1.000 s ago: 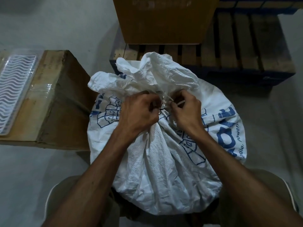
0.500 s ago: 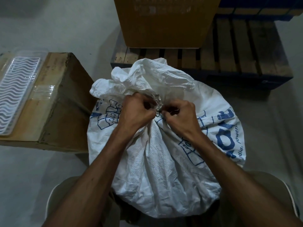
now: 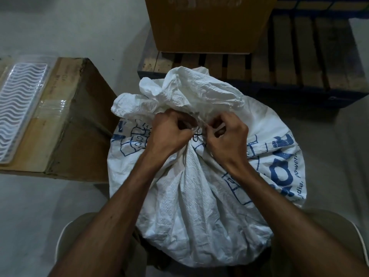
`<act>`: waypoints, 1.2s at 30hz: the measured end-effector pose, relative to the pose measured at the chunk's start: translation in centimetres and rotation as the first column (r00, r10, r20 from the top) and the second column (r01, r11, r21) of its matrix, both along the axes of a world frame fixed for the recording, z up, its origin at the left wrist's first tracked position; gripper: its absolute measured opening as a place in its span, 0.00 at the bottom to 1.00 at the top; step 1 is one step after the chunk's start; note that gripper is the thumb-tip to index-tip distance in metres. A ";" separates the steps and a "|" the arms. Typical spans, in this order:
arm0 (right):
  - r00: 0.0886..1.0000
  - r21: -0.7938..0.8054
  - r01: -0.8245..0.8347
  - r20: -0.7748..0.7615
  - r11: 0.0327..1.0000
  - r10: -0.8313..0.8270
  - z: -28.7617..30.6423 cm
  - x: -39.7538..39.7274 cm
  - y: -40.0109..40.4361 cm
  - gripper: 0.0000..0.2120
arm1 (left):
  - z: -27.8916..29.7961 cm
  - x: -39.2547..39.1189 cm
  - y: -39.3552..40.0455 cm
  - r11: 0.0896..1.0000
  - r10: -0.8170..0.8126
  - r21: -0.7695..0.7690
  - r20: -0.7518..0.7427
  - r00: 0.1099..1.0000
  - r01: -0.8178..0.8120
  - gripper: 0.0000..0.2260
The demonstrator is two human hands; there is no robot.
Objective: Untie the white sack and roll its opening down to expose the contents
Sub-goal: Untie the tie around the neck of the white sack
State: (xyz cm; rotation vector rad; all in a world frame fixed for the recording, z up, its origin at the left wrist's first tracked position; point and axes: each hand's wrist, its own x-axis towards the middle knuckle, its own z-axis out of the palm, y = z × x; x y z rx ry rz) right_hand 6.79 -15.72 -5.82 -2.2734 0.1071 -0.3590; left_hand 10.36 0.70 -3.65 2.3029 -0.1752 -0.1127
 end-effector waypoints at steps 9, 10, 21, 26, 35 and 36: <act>0.987 -0.009 -0.119 -0.105 0.993 0.118 -0.4 -0.2 -0.2 0.04 | 0.4 -0.1 -0.1 0.993 -0.045 0.105 0.005 0.999 0.044 0.07; 0.987 -0.012 -0.123 -0.110 0.992 0.121 -0.4 -0.1 -0.2 0.03 | 0.5 0.0 -0.1 0.993 -0.054 0.101 0.001 0.999 0.053 0.06; 0.993 0.129 -0.022 -0.116 0.991 0.037 -0.9 0.1 0.8 0.03 | 0.3 0.3 0.1 0.996 -0.031 0.084 -0.007 0.999 0.032 0.10; 0.991 0.111 -0.026 -0.128 0.993 0.041 -1.0 -0.2 1.3 0.05 | -0.1 0.1 -0.1 0.997 -0.023 0.074 -0.007 1.000 0.024 0.10; 0.964 0.133 0.022 -0.266 0.991 0.014 -1.2 0.2 1.2 0.03 | -0.5 -0.2 -0.3 0.997 -0.030 0.065 -0.017 0.999 0.031 0.14; 0.959 0.159 0.031 -0.282 0.987 0.015 -1.2 0.2 1.2 0.04 | -0.4 -0.3 -0.2 0.998 -0.029 0.060 -0.014 0.999 0.030 0.13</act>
